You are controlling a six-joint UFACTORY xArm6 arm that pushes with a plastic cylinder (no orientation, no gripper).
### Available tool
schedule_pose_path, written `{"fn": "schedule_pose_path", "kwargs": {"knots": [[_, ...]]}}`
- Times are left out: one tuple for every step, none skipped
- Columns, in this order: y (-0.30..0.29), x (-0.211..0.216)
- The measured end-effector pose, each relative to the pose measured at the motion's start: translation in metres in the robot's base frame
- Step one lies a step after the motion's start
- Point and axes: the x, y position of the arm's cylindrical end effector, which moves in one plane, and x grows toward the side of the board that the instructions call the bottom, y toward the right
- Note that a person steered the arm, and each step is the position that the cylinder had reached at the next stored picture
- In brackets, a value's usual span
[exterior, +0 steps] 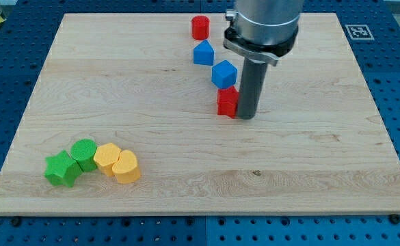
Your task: Push red star to the center
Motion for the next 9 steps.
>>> {"fn": "schedule_pose_path", "kwargs": {"knots": [[-0.007, 0.000], [-0.013, 0.000], [-0.013, 0.000], [-0.013, 0.000], [-0.014, 0.000], [-0.014, 0.000], [-0.022, 0.000], [-0.041, 0.000], [-0.040, 0.006]]}}
